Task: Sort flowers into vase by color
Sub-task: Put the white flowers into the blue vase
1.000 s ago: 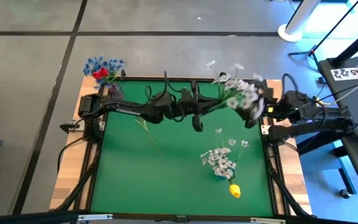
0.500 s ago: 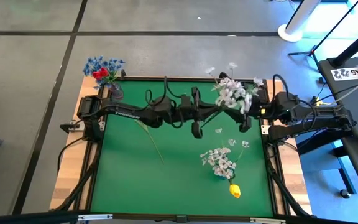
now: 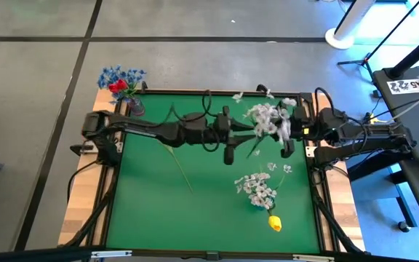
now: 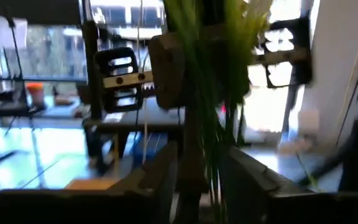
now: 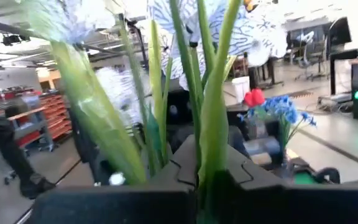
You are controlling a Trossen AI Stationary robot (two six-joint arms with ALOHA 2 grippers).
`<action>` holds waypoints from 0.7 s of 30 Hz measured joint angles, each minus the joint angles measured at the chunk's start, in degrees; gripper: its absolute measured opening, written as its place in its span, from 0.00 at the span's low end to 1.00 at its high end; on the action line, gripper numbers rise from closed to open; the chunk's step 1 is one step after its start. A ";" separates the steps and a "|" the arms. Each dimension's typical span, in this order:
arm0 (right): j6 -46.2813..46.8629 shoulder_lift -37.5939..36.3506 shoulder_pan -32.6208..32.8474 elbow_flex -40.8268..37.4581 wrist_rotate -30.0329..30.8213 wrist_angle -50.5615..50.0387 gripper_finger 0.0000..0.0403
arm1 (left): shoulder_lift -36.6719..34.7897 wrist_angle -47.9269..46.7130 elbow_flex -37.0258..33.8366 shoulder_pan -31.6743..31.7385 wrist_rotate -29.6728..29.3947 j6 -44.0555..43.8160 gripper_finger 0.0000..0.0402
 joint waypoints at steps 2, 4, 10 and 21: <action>0.81 -1.82 -0.02 0.50 -1.60 -2.88 0.05 | -3.91 -9.40 0.02 -0.75 -0.59 2.62 0.32; 0.16 -3.70 0.72 0.89 -4.52 -3.91 0.02 | -7.53 -18.63 0.07 -2.16 -1.90 4.01 0.34; -5.07 -9.29 8.70 0.92 -14.43 -8.74 0.04 | -13.84 -39.65 0.09 -9.68 -10.20 2.81 0.34; -9.31 -17.58 15.44 -2.13 -9.27 -16.28 0.03 | -13.39 -48.99 -7.09 -21.07 -19.52 -17.40 0.32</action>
